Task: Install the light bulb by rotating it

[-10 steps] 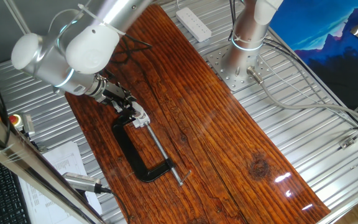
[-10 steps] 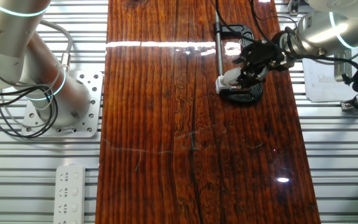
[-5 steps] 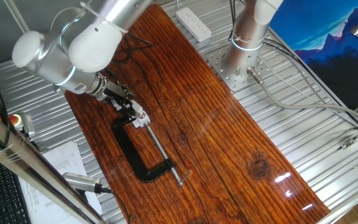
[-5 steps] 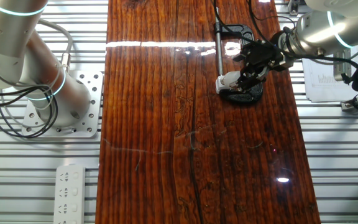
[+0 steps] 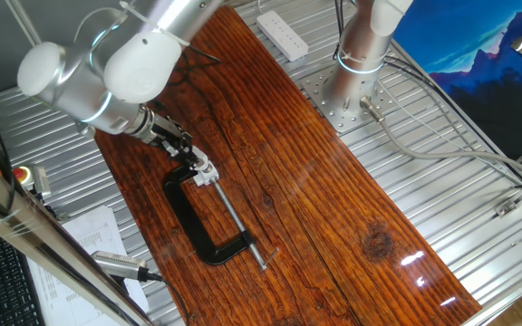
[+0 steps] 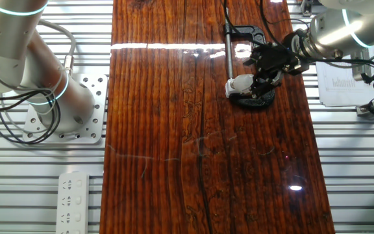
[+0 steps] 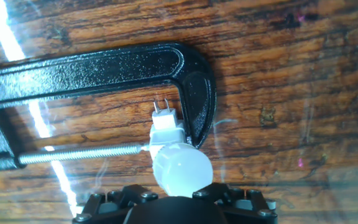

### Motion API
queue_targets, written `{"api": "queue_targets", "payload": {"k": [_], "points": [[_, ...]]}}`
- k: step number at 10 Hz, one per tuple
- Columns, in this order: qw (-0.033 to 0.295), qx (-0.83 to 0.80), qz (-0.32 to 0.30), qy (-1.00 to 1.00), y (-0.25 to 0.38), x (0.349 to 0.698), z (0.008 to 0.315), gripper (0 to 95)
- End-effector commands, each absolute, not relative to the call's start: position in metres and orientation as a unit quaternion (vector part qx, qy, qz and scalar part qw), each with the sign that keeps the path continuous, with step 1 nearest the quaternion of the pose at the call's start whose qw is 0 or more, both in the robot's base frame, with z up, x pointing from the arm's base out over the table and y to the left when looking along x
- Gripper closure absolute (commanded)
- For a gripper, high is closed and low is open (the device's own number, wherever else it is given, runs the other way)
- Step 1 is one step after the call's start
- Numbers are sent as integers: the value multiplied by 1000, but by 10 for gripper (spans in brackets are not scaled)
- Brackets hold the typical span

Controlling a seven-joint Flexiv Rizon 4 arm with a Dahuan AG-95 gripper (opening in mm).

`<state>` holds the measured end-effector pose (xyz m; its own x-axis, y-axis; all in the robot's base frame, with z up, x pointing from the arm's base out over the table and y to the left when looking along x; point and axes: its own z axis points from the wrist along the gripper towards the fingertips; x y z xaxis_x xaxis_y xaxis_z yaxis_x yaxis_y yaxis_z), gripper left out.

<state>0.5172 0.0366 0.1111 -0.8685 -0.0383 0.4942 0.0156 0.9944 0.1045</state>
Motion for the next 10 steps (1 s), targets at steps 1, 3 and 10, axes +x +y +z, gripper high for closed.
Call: {"api": "queue_targets", "payload": {"k": [1, 3, 10], "points": [[219, 125, -85, -964, 26, 518, 121, 190], [190, 193, -98, -958, 22, 518, 130, 190], [60, 358, -131, -923, 28, 518, 165, 190]]}}
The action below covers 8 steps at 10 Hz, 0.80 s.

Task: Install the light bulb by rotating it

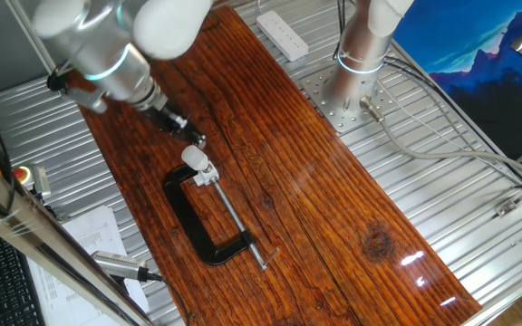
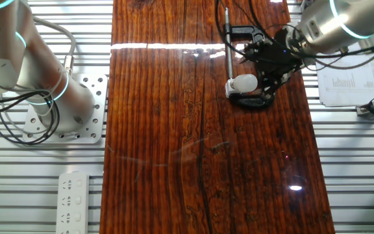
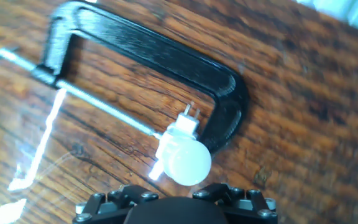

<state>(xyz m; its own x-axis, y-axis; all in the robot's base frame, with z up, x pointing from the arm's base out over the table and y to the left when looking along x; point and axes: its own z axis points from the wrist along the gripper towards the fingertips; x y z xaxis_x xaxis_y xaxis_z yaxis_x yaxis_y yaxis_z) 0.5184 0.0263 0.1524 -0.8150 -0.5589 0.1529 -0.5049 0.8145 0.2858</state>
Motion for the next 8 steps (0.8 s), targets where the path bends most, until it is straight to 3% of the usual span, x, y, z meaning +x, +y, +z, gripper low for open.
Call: {"api": "queue_targets", "payload": {"k": [1, 3, 8], "points": [[43, 380, -134, -914, 25, 518, 166, 190], [19, 393, -143, -908, 23, 518, 167, 190], [14, 437, -149, -887, 11, 527, 140, 190]]}}
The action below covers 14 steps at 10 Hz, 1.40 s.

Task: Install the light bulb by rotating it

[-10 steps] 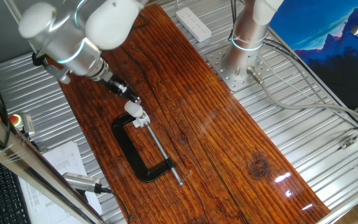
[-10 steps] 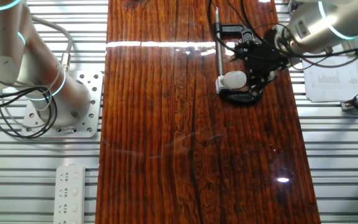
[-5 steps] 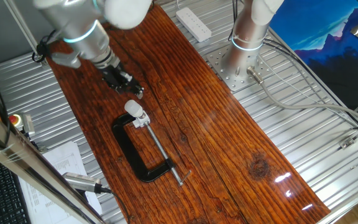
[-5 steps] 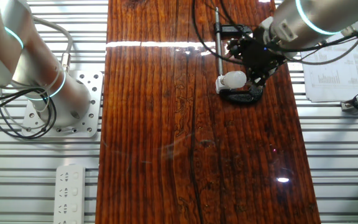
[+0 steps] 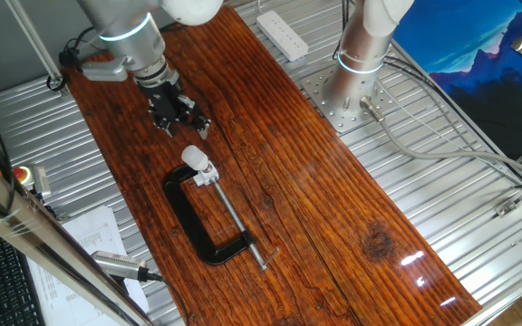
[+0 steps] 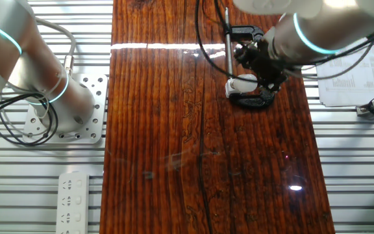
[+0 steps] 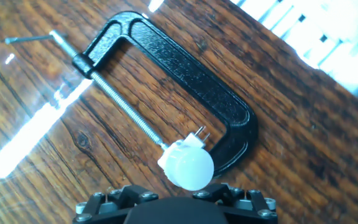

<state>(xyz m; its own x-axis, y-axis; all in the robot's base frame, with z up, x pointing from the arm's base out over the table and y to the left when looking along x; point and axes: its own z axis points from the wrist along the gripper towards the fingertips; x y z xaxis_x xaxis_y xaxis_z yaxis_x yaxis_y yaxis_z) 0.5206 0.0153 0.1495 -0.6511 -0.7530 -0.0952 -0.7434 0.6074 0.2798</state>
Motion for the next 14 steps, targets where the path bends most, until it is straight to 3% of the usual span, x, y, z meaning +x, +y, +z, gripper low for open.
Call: {"api": "queue_targets", "payload": {"k": [1, 7, 10, 11, 14], "points": [[13, 449, -144, -882, 9, 532, 138, 190], [7, 467, -155, -870, 8, 539, 126, 190], [14, 461, -201, -864, 9, 540, 126, 190], [17, 452, -216, -865, 9, 540, 126, 380], [27, 435, -236, -869, 10, 540, 126, 380]]}}
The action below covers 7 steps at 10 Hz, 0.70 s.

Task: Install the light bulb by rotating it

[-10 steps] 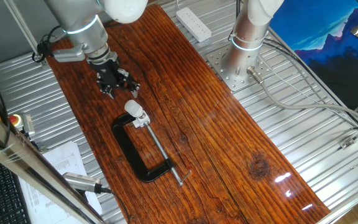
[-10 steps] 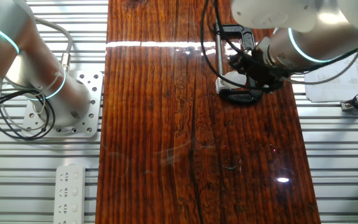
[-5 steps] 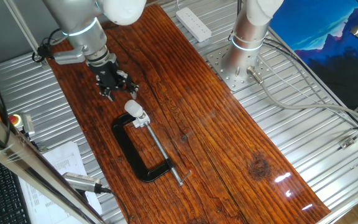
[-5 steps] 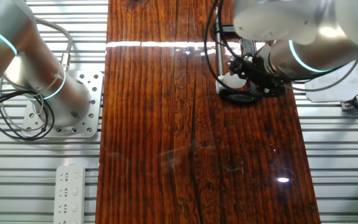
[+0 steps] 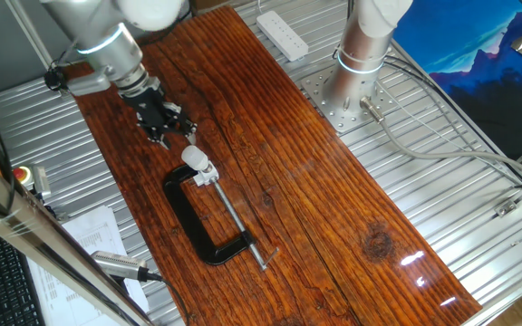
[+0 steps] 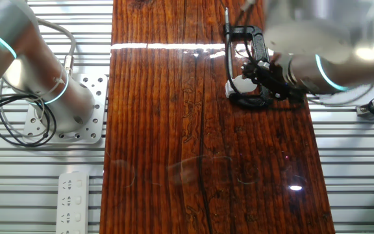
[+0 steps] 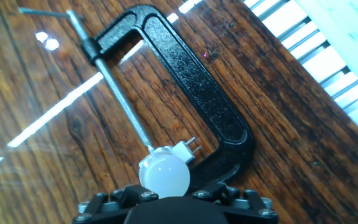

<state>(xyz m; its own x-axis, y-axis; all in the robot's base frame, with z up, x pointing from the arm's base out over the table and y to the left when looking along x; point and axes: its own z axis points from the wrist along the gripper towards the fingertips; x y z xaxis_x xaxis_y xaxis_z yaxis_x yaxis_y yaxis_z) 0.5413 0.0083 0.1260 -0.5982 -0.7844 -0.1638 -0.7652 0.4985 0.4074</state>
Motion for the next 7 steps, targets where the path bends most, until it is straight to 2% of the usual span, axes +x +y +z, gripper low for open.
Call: {"api": "queue_targets", "payload": {"k": [1, 7], "points": [[29, 431, -248, -867, 12, 540, 125, 380], [32, 429, -266, -863, 21, 540, 114, 380]]}}
